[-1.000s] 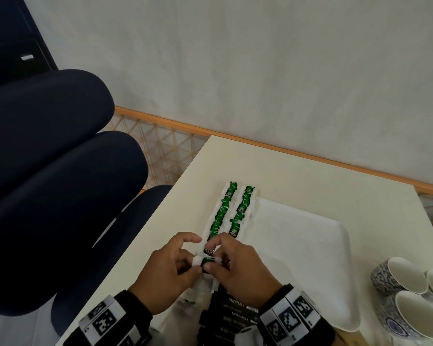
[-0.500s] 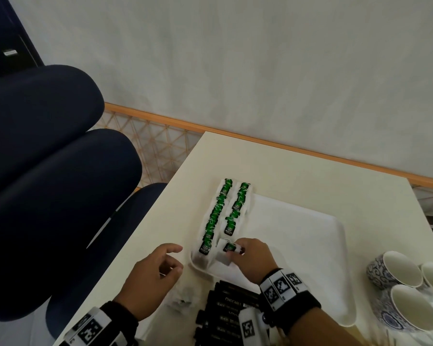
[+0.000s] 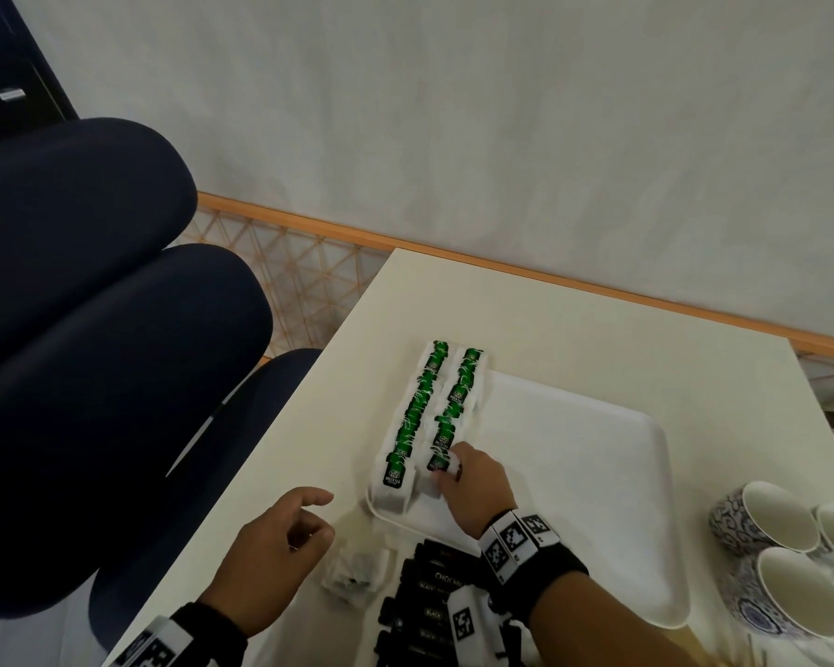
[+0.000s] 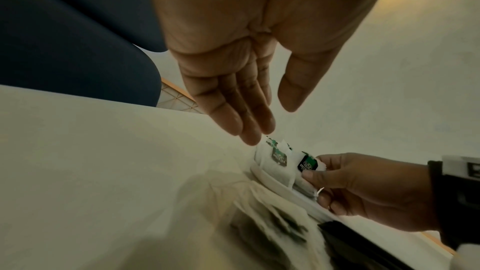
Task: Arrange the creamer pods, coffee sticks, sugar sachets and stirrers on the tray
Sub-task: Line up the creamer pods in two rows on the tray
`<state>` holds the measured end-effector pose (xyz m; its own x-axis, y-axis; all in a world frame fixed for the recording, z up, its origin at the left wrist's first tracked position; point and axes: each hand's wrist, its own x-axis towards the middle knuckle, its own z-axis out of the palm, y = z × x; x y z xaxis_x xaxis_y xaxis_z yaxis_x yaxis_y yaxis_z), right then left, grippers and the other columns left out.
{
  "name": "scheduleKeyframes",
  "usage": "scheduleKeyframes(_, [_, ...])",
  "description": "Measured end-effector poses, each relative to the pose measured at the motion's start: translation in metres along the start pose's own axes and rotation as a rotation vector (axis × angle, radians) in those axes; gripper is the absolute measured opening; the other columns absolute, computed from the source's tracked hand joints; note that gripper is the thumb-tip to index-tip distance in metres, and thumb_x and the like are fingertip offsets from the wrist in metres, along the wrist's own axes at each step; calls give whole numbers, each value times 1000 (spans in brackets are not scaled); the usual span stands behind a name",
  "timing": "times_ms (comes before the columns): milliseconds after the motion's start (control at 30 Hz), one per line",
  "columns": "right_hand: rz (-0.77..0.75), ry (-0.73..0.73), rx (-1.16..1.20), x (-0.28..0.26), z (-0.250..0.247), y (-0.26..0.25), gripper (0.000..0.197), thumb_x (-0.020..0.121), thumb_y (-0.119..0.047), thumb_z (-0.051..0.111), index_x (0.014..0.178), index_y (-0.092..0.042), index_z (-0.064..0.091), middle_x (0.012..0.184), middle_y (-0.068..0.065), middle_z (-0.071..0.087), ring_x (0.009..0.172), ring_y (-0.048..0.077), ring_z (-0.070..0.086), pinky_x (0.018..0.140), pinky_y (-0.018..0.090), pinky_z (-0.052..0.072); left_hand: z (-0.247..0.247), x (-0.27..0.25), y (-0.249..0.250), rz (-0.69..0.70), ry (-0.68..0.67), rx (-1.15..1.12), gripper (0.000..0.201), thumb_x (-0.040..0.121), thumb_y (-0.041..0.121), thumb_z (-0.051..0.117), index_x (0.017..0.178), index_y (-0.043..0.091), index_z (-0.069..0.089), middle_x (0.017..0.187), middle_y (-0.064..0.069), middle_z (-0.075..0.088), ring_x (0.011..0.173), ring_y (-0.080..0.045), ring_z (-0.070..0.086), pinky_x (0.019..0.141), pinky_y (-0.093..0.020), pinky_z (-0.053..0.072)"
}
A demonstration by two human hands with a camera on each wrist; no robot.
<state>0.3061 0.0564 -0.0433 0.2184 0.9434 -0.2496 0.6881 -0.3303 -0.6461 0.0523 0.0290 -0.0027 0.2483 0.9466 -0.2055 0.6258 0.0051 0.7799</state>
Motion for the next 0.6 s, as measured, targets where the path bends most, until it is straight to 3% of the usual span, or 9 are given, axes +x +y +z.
scheduleKeyframes(133, [42,46,154,-1,6,4,35,89,-26,63,114,-15,42,88,5,64,81,23,60,67,28,44,1,-1,-3,-18,-24,20,28,88,21,64,108,38,54,85,15,70,78,-2,63,74,-15,46])
scheduleKeyframes(267, [85,68,235,1,11,9,58,81,-29,71,122,-25,30,95,6,65,88,22,62,74,30,48,0,-1,-7,-70,-83,108,31,85,19,64,106,38,51,85,9,67,74,-1,61,67,-16,48])
scheduleKeyframes(333, [70,73,233,1,12,10,66,78,-29,73,125,-26,28,96,9,65,87,22,62,75,30,48,2,-1,-11,-101,-157,196,35,82,20,64,106,39,47,94,10,62,75,-3,61,66,-16,49])
scheduleKeyframes(467, [31,47,247,-3,9,8,65,81,-23,71,131,-24,29,93,1,53,81,18,54,73,27,43,8,-2,-11,-125,-272,306,54,73,21,65,116,43,38,103,14,50,81,-4,56,67,-13,45])
scheduleKeyframes(600, [15,68,208,-9,0,4,63,85,-25,69,134,-24,30,108,1,45,95,16,51,84,25,42,15,-3,-8,-15,-330,391,68,70,17,62,118,51,28,109,14,41,91,-5,51,72,-14,45])
